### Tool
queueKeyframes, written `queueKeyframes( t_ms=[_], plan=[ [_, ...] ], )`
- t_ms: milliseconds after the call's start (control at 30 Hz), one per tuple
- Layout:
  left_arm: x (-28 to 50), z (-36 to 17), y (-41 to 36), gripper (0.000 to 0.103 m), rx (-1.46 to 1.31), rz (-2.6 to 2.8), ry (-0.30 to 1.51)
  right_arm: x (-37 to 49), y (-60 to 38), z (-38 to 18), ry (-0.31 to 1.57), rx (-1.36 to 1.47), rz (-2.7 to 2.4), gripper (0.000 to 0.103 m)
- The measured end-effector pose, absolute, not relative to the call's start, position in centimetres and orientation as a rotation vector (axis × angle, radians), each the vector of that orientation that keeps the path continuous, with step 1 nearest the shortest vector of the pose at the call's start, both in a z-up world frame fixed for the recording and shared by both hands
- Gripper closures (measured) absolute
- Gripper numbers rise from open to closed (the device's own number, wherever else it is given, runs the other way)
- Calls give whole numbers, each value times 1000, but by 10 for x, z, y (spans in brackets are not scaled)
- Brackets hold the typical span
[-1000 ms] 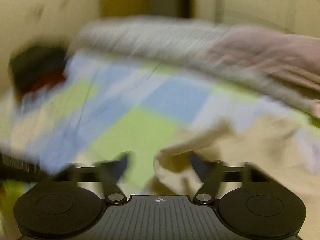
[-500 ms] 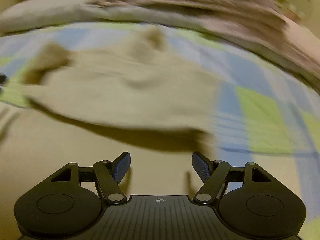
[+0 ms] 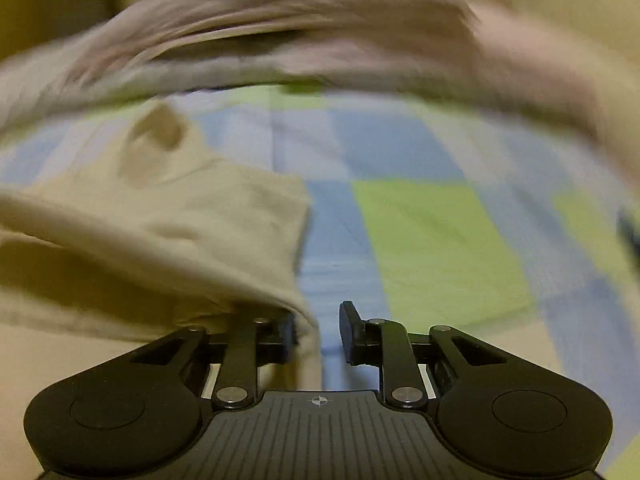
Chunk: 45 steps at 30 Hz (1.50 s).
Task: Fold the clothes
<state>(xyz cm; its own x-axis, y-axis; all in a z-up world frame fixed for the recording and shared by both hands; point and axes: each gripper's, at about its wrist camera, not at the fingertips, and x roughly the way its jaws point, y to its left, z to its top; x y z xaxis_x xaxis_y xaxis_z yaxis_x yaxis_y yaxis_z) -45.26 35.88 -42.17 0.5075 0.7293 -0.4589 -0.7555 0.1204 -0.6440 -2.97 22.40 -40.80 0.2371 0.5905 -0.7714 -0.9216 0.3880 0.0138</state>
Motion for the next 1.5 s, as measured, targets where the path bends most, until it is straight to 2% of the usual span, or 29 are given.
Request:
queueKeyframes(
  t_ms=[67,133,267,333,400,467,567,667,767,833,900,933,1033,1100,1300,1367,1433,1467,1500],
  plan=[
    [-454,-452,354,99,-1061,1109,128,-16,222,-417,905,-477,1091,81],
    [-460,-481,345,87,-1180,1143,184,-15,220,-419,909,-490,1106,81],
    [-483,-493,330,76,-1346,1162,-28,-21,213,-414,840,-560,1140,74],
    [-482,-485,331,77,-1319,1165,-24,-27,209,-414,788,-591,1164,74],
    [-476,-477,332,90,-1267,1175,34,-25,210,-420,812,-599,1135,74],
    [-475,-468,333,89,-1253,1191,71,-22,212,-425,840,-600,1107,74],
    [-492,-451,332,66,-1318,1228,52,-14,210,-415,917,-549,1080,74],
    [-488,-451,335,56,-1333,1245,54,-15,201,-406,927,-520,1081,73],
    [-479,-452,341,56,-1329,1260,74,-17,198,-410,946,-529,1070,73],
    [-474,-454,345,63,-1326,1271,87,-17,196,-413,961,-522,1050,73],
    [-469,-455,349,102,-1323,1281,100,-15,195,-413,975,-496,1035,73],
    [-461,-450,352,102,-1263,1284,158,-14,195,-414,981,-485,1030,73],
    [-401,-409,350,102,-639,1172,566,-12,195,-413,987,-483,1029,73],
    [-356,-395,332,102,-242,990,754,-11,195,-413,987,-491,1036,73],
    [-299,-432,297,96,302,743,1090,-10,196,-413,995,-493,1036,73],
    [-300,-431,297,95,310,736,1101,-9,196,-411,993,-498,1041,73],
    [-312,-415,306,86,145,759,1042,-9,196,-409,976,-504,1044,73],
    [-323,-405,314,77,35,788,994,-9,195,-406,962,-504,1045,73],
    [-334,-396,322,77,-75,815,944,-9,195,-402,945,-499,1049,73]
  ],
)
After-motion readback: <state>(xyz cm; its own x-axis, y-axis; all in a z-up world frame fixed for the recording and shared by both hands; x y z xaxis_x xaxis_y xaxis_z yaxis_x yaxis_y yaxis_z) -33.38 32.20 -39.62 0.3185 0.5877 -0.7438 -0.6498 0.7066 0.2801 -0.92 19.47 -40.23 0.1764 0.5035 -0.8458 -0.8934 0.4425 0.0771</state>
